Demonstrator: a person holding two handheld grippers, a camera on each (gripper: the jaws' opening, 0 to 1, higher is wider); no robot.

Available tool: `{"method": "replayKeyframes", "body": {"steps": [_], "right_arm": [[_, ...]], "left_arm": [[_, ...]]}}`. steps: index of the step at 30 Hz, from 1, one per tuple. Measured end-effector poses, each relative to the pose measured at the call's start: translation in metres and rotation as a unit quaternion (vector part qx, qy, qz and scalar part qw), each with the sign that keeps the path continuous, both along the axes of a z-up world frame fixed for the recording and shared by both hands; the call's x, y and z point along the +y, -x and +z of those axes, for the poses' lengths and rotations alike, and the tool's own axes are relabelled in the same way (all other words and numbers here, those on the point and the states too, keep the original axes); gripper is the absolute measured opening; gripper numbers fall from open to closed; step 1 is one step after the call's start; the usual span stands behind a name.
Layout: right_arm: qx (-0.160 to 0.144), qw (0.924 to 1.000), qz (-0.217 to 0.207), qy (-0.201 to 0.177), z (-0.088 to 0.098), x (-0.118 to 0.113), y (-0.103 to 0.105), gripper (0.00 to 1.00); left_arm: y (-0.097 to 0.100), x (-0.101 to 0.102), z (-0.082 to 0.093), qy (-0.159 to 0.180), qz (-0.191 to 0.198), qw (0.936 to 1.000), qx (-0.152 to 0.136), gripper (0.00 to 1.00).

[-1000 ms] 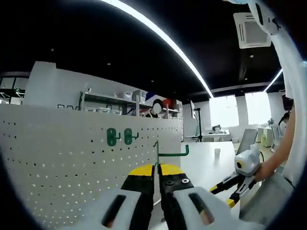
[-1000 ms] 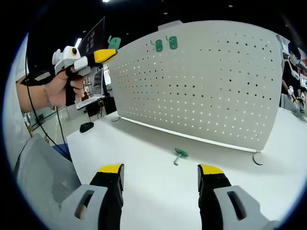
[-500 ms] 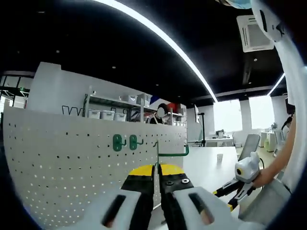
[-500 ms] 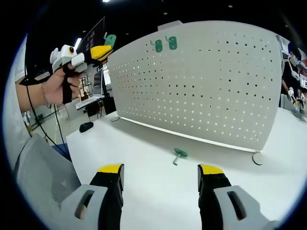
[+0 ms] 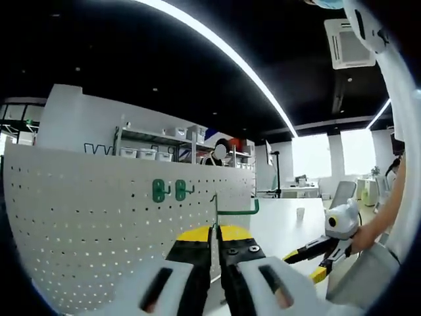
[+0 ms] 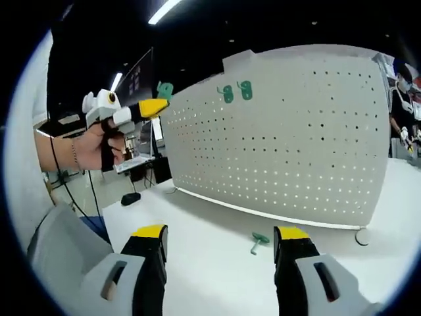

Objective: Insert the hook assembly into the mounting plate slot until the hook locks in place.

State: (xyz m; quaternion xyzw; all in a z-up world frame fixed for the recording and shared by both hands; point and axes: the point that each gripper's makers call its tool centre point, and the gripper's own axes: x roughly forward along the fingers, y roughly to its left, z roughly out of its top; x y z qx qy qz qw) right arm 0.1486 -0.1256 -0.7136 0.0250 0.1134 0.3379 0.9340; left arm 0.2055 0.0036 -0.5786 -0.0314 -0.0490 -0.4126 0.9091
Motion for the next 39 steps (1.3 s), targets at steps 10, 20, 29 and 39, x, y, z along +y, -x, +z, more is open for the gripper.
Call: {"method": "replayKeyframes", "body": {"steps": [10,20,29,39], "right_arm": [[-0.081,0.9946,0.018,-0.062,0.064,0.015,0.001,0.64],[-0.112,0.9893,0.026,-0.09,0.088,0.021,0.002,0.67],[-0.111,0.989,0.038,-0.09,0.094,0.033,-0.001,0.65],[-0.122,0.9855,0.062,-0.1,0.108,0.059,-0.01,0.65]], "left_arm": [[0.001,-0.002,-0.004,-0.002,0.001,1.0,0.007,0.02],[-0.001,-0.001,-0.007,-0.003,0.0,1.0,0.008,0.02],[0.001,-0.003,-0.012,-0.006,0.001,0.9999,0.013,0.02],[0.006,-0.013,-0.016,-0.011,-0.008,0.9998,0.014,0.02]]}}
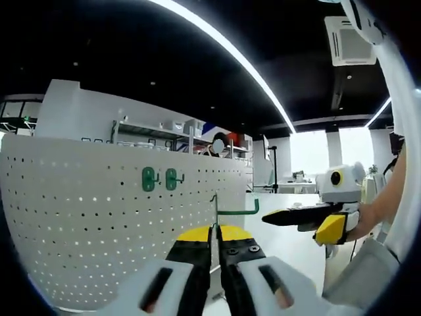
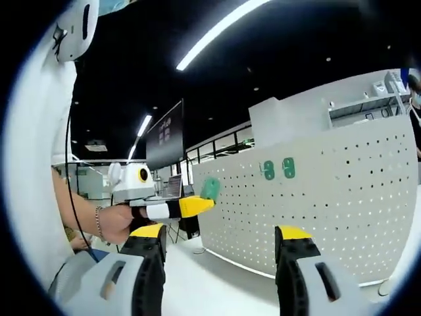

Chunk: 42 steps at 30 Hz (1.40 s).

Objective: Insert the hook assembly into the mounting plate slot until the hook locks in place.

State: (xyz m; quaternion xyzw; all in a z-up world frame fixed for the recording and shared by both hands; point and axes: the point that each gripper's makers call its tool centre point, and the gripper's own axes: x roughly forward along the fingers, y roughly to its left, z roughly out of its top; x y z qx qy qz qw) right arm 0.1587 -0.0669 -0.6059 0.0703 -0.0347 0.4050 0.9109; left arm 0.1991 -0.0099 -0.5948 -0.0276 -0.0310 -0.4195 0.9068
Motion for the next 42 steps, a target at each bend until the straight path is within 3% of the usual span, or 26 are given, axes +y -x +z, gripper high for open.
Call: {"method": "replayKeyframes", "body": {"steps": [23,42], "right_arm": [[-0.005,0.9996,0.006,-0.029,0.017,0.022,-0.017,0.6],[0.008,0.9993,0.003,-0.038,0.02,0.032,-0.021,0.33]], "left_arm": [[0.002,-0.007,-0.009,0.001,0.004,1.0,0.007,0.02],[0.006,-0.013,-0.01,-0.002,0.004,0.9999,0.009,0.02]]}}
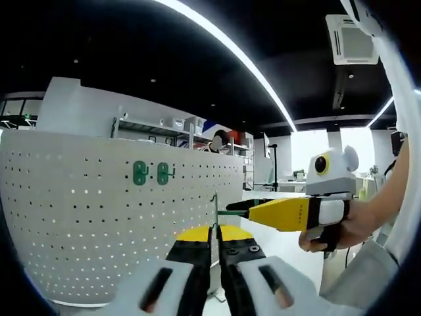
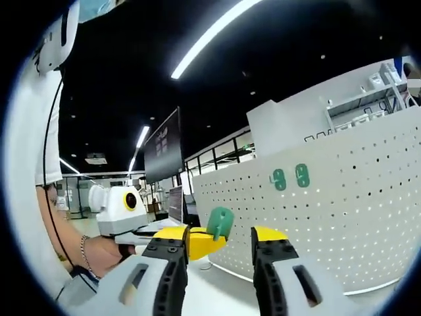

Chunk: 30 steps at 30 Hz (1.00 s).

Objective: Insert the hook assembly into the mounting plate slot until the hook locks in place.

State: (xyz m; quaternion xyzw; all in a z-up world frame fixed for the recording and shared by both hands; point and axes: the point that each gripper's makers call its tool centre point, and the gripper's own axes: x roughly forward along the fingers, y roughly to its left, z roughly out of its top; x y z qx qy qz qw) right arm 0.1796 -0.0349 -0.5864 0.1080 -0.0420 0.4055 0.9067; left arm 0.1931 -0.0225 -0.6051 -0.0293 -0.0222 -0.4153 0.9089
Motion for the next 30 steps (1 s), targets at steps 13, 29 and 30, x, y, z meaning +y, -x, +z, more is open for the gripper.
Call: {"method": "replayKeyframes", "body": {"steps": [13,29,30], "right_arm": [[0.009,0.9999,-0.007,-0.005,-0.0013,0.0005,-0.003,0.14],[0.014,0.9997,-0.011,-0.014,-0.0005,0.0023,-0.0064,0.03],[0.014,0.9998,-0.009,-0.015,0.0,0.0028,-0.006,0.03]], "left_arm": [[0.0013,-0.003,0.0001,0.0,-0.002,1.0,0.0,0.02],[0.0019,-0.0061,0.0008,0.001,-0.002,1.0,0.0,0.02],[0.0019,-0.0056,0.001,0.002,-0.001,1.0,-0.001,0.02]]}}
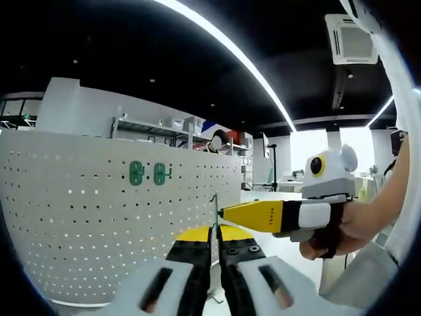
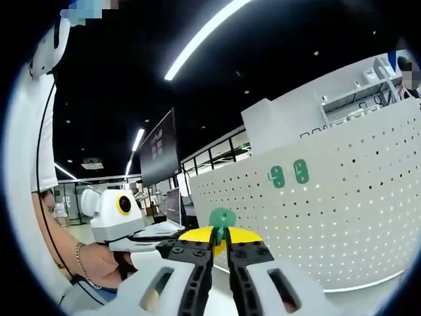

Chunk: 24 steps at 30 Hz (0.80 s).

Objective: Insert the hook assembly into the mounting plate slot until the hook locks in place.

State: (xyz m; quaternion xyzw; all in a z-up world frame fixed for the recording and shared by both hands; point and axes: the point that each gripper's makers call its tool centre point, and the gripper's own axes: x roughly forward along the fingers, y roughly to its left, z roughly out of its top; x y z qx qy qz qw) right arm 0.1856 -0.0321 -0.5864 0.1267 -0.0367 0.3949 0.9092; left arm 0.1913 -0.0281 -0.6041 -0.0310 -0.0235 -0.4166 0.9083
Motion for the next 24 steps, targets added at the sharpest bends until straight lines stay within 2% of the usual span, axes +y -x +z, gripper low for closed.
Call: {"method": "replayKeyframes", "body": {"steps": [8,9,24], "right_arm": [[0.003,1.0,-0.003,0.002,-0.0013,0.0015,-0.001,0.03],[0.011,0.9999,-0.003,-0.006,-0.0019,0.0019,-0.001,0.03],[0.026,0.9992,-0.013,-0.026,-0.0023,0.0028,-0.0027,0.01]], "left_arm": [[0.0003,0.0006,0.0004,0.002,0.002,1.0,0.001,0.02],[0.0002,0.0009,-0.0001,0.003,0.002,1.0,0.003,0.02],[0.0002,0.0031,-0.0021,0.015,0.01,0.9998,0.011,0.02]]}}
